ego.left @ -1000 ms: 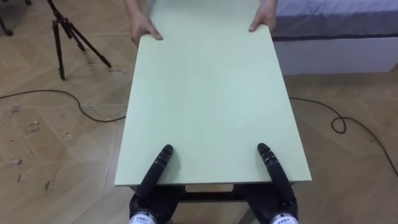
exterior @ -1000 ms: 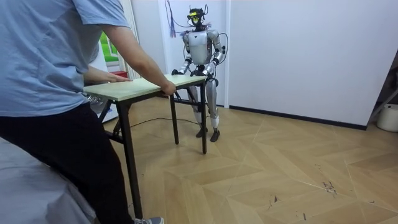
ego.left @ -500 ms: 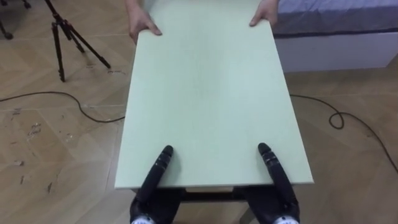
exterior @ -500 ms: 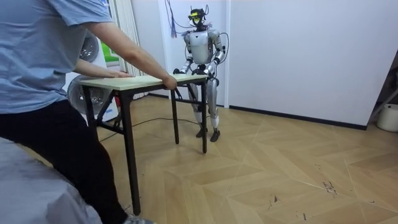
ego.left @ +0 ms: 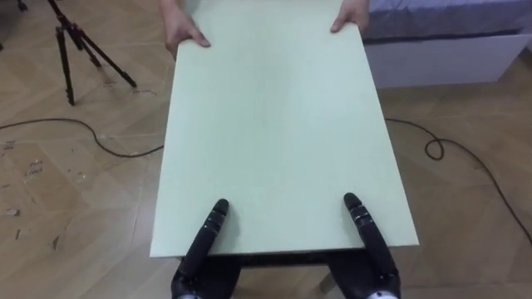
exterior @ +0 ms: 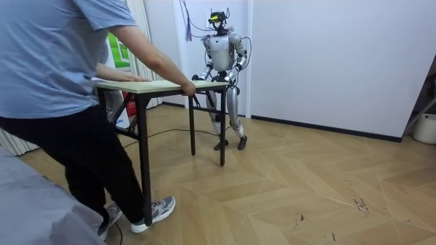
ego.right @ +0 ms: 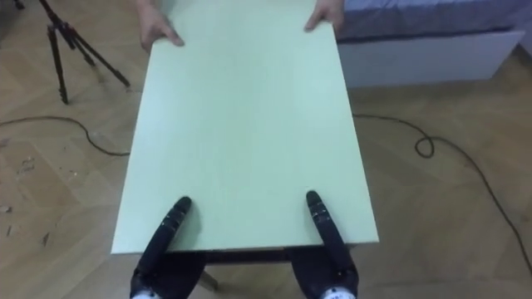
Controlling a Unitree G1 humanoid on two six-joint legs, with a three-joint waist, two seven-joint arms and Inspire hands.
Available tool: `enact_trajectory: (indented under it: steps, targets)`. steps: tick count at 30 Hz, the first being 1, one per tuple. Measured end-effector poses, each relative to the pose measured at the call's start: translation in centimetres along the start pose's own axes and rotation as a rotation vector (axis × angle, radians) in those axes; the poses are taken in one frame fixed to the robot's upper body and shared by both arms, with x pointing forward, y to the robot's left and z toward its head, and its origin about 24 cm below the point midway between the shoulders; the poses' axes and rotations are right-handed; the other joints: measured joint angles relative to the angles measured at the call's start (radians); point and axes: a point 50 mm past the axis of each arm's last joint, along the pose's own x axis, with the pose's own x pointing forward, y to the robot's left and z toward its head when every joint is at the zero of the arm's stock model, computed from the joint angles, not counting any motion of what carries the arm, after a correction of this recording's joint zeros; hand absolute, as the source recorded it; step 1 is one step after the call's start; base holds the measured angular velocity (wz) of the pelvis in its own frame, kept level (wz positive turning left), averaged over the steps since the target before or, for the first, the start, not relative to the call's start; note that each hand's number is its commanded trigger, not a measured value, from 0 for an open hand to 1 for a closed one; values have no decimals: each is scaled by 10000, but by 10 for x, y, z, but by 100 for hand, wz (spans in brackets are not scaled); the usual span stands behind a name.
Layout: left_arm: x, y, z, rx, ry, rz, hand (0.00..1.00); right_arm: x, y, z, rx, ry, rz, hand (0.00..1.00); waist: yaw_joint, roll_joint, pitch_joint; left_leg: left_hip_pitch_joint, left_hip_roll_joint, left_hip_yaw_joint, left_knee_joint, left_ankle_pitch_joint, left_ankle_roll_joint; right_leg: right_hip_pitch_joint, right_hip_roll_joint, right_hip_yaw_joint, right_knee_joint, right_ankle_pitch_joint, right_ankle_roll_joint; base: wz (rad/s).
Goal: Move table with human
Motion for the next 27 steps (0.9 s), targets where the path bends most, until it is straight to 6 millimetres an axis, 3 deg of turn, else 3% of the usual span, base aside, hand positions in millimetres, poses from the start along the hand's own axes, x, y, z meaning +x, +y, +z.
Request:
enact_trajectory:
  steps: [2, 6, 8, 12, 13, 15, 16, 17, 18, 19, 20, 22, 24, 27]
  targets:
    - [2, -4, 1, 79, -24, -162, 100, 1, 3, 1, -27, -72, 167, 100, -87, 57, -5, 150, -60, -92, -1008, -422, 81, -402, -111, -480, 164, 91, 41, 6]
    - [4, -7, 0, 79, 45, -274, 100, 1, 3, 5, -111, -236, 334, 100, -205, 133, 5, -85, -274, 105, -1590, -572, 330, -1004, -454, -859, 247, 430, 185, 1]
    - [4, -7, -2, 66, 99, -276, 100, 1, 3, 6, -226, -290, 381, 100, -166, 102, 5, -220, -687, 180, -2053, -234, 943, -1248, -766, -766, 241, 783, 332, -16]
    - [2, -4, -5, 48, 221, -186, 100, -3, -1, 8, -276, -301, 317, 100, -222, -55, -3, -354, -1274, 436, -2486, 334, 1313, -1623, -1240, -502, 257, 1403, 516, -13]
    - [1, -4, -4, 84, 203, -168, 100, -3, -1, 7, -256, -279, 297, 100, -194, -179, -14, -422, -1445, 536, -2620, 550, 1438, -1813, -1380, -395, 246, 1697, 582, -16]
    - [1, -3, -4, 60, 190, -157, 100, -3, -1, 6, -291, -242, 302, 100, -158, -285, -20, -641, -1616, 710, -2804, 858, 1640, -2124, -1488, -52, 156, 2295, 980, -17]
    - [1, -3, -4, 38, 202, -150, 100, -3, -1, 7, -293, -216, 292, 100, -182, -286, -19, -875, -1591, 882, -2840, 1061, 1815, -2190, -1509, 277, 15, 2639, 1533, 18]
    - [1, -3, -4, 87, 300, -152, 100, -5, -3, 7, -194, -236, 206, 100, -270, -348, -36, -1031, -1568, 1261, -2829, 1207, 1963, -2436, -1820, 524, 1105, 2112, 1850, 38]
    - [2, -4, -6, 136, 419, -144, 100, -7, -5, 8, -119, -294, 123, 100, -310, -388, -46, -1067, -1589, 1388, -2832, 1271, 2023, -2519, -2067, 521, 2077, 1641, 1838, 62]
    - [2, -4, -8, 226, 574, -113, 100, -10, -8, 8, 38, -371, 0, 100, -394, -504, -49, -1087, -1657, 1672, -2888, 1414, 2134, -2520, -2599, 545, 4012, 821, 1912, 41]
    - [1, -3, -7, 282, 605, -85, 100, -11, -9, 8, 81, -359, -42, 100, -397, -686, -65, -1097, -1842, 1773, -2987, 1574, 2234, -2230, -3069, 745, 5537, 289, 2061, 24]
    - [1, -3, -6, 315, 584, -88, 100, -11, -8, 6, 74, -352, -22, 100, -297, -832, -56, -1258, -1987, 1871, -2947, 1755, 2328, -1296, -3352, 1137, 6553, -95, 2178, -10]
    - [1, -6, -4, 342, 503, -230, 100, -9, -5, 6, 91, -369, 123, 100, -58, -985, -48, -1610, -2017, 2056, -2938, 2000, 2361, -189, -3395, 1306, 6308, -202, 2227, -25]
    - [2, -15, 5, 304, 137, -615, 100, 1, 8, 7, 38, -303, 690, 100, 111, -1306, -45, -2602, -1989, 2373, -2872, 2564, 2359, 1370, -3243, 1530, 3819, -325, 2313, -25]
